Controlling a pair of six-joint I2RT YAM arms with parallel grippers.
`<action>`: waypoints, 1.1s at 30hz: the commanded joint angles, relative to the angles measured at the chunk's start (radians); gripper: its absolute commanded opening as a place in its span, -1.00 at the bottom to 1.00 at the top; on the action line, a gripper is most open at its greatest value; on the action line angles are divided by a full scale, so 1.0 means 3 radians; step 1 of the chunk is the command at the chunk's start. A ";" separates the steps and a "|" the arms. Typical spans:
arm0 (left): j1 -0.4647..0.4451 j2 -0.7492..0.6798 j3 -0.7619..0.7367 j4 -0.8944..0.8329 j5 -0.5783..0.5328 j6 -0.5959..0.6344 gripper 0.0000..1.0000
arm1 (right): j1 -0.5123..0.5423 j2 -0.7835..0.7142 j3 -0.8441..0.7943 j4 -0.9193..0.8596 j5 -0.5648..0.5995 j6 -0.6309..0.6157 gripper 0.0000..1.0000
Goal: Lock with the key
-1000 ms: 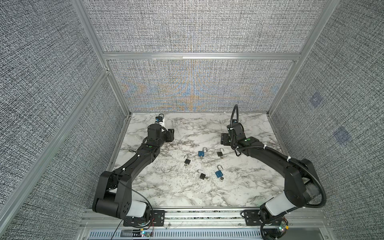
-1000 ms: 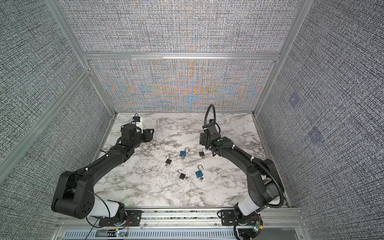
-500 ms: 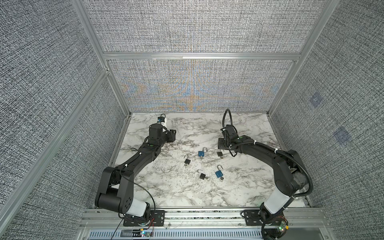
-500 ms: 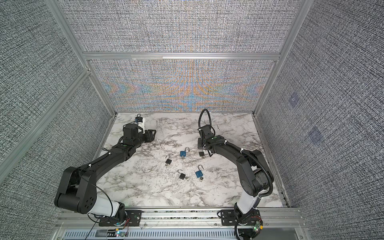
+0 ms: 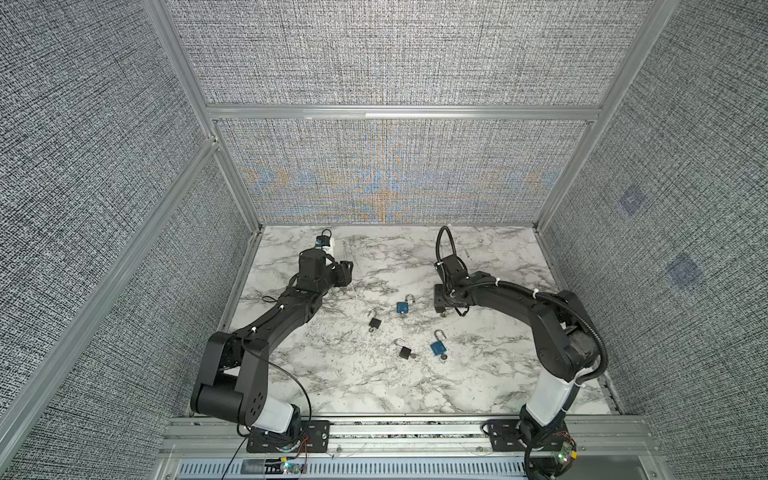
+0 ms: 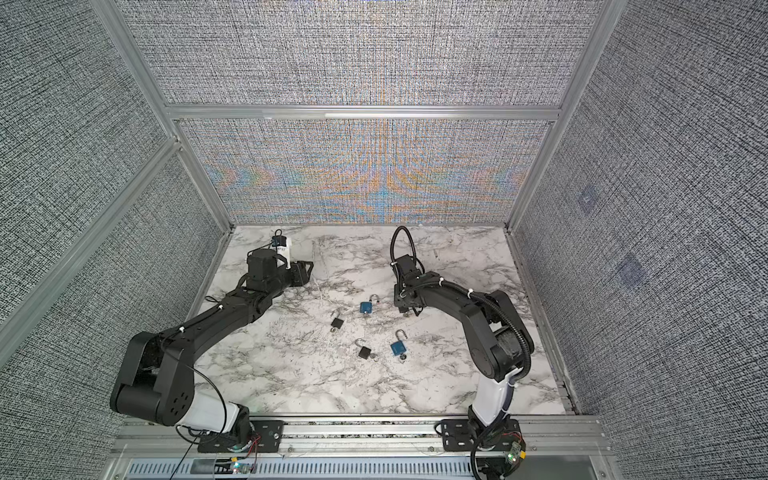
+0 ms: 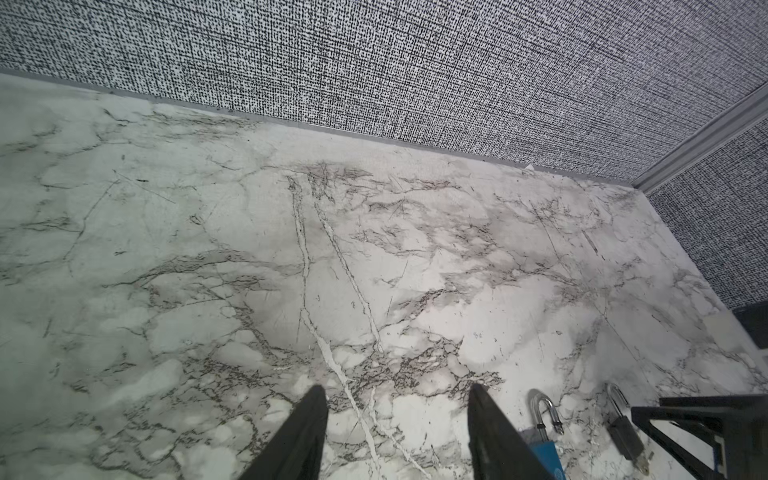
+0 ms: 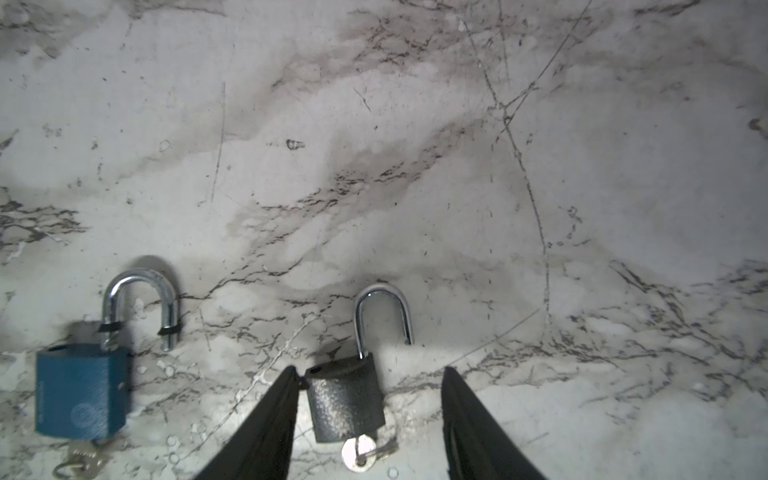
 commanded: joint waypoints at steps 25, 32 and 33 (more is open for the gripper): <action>-0.0004 0.0062 -0.0003 0.0015 -0.0004 -0.0011 0.12 | 0.0050 0.0230 0.0033 -0.0144 -0.0184 -0.0062 -0.15; -0.0006 0.0048 -0.0015 0.0005 0.0000 -0.0016 0.12 | 0.0052 0.0212 0.0015 -0.0170 -0.0194 -0.0058 -0.13; -0.0004 0.0045 -0.0015 0.0004 -0.0002 -0.0016 0.12 | 0.0053 0.0214 0.0015 -0.0173 -0.0194 -0.0056 -0.12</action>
